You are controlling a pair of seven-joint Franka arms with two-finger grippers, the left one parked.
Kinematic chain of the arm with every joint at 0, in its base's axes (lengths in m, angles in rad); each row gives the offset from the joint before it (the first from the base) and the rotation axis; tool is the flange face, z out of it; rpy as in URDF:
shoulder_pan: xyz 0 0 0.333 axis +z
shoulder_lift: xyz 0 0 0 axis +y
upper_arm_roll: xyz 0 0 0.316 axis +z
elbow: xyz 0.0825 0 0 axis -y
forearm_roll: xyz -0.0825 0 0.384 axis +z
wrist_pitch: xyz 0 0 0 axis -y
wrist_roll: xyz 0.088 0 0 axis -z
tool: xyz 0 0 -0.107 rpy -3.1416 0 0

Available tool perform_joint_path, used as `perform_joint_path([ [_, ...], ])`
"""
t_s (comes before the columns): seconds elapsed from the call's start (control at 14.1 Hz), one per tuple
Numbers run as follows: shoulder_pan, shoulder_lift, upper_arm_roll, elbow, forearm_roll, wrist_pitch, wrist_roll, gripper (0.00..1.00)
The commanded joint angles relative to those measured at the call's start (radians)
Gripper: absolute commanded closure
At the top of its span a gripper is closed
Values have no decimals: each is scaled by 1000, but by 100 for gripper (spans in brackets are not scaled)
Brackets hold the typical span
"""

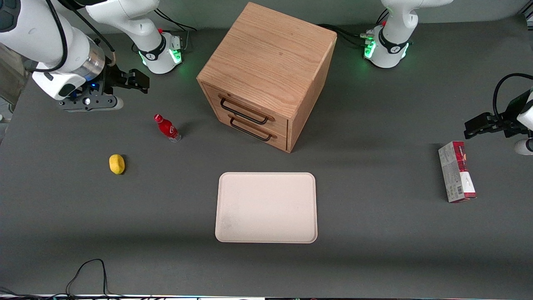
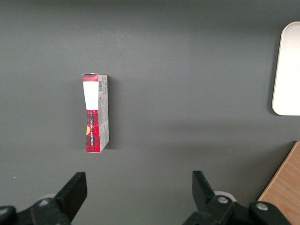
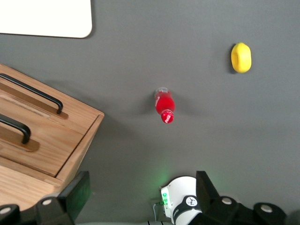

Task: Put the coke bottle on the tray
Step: 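Move the right gripper over the red Coca-Cola bottle lying on the table, then lower the open right gripper around the bottle's cap end and close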

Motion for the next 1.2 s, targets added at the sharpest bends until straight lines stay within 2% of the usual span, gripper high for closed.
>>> perform_joint_path([
  [0.0,-1,-119,-31,-198,1,87,-61,0],
  [0.21,-1,-179,-78,-439,-7,303,-115,0],
  [0.35,-1,-193,-80,-556,-18,420,-115,0],
  [0.78,2,-132,-80,-732,-32,708,-115,0],
  [1.13,27,-135,-79,-834,-48,808,-105,0],
])
